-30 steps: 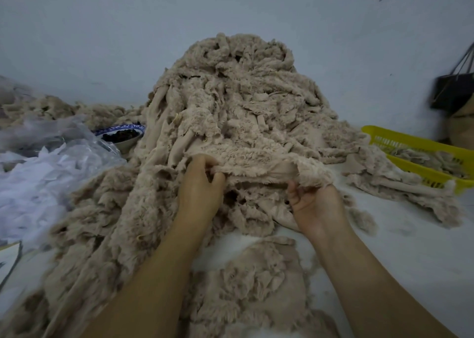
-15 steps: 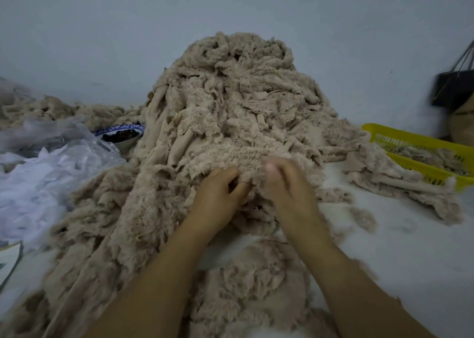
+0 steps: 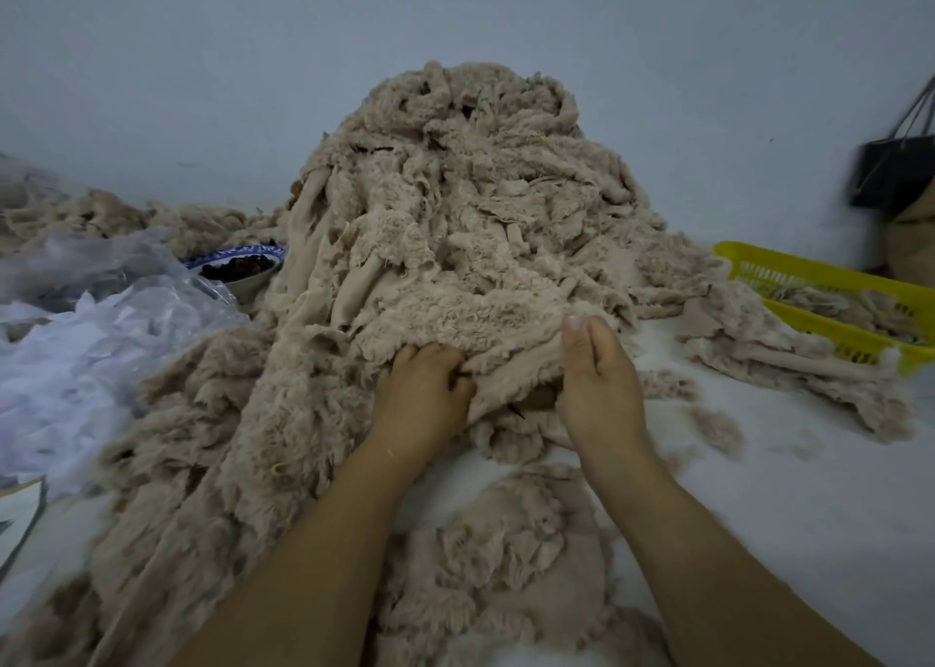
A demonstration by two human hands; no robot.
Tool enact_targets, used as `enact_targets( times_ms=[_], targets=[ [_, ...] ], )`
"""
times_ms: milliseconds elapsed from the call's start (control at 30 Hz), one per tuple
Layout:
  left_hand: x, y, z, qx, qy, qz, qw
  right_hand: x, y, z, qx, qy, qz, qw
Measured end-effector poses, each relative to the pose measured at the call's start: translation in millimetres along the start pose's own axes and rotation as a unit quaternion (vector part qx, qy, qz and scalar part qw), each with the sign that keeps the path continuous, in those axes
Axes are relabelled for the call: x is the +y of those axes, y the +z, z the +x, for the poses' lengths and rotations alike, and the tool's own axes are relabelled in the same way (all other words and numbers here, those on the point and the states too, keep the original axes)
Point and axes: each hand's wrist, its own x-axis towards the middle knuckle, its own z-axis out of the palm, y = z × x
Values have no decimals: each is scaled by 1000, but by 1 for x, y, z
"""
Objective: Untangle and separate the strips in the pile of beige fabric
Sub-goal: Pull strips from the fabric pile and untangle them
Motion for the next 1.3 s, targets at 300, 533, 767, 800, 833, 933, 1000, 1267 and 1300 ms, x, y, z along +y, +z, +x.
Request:
enact_targets(
  times_ms=[300, 533, 767, 800, 833, 933, 1000, 1267, 1300],
  targets=[
    [-6, -5, -1, 43, -64, -26, 997, 1, -7, 10, 60, 72, 139, 986],
    [9, -9, -5, -25, 64, -69, 995, 6, -5, 10, 38, 63, 78, 994],
    [5, -18, -6, 4, -18, -199, 980, 13, -5, 10, -32, 48, -120, 991],
    [7, -17, -7, 9, 11, -173, 985, 11, -3, 8, -33, 7, -146, 989],
    [9, -16, -7, 15, 44, -142, 989, 9, 0, 6, -34, -36, -160, 986],
    [11, -14, -8, 29, 125, -77, 989, 7, 8, 3, -111, -105, -178, 972],
    [10, -14, -7, 53, 159, -85, 982, 11, 11, 1, -180, -101, -203, 957],
    [2, -5, -6, -1, 84, -74, 994, 12, 2, 5, -82, -6, -67, 994],
    [-1, -5, -5, -5, 53, -83, 995, 11, 2, 4, -60, 2, -27, 998]
  ],
)
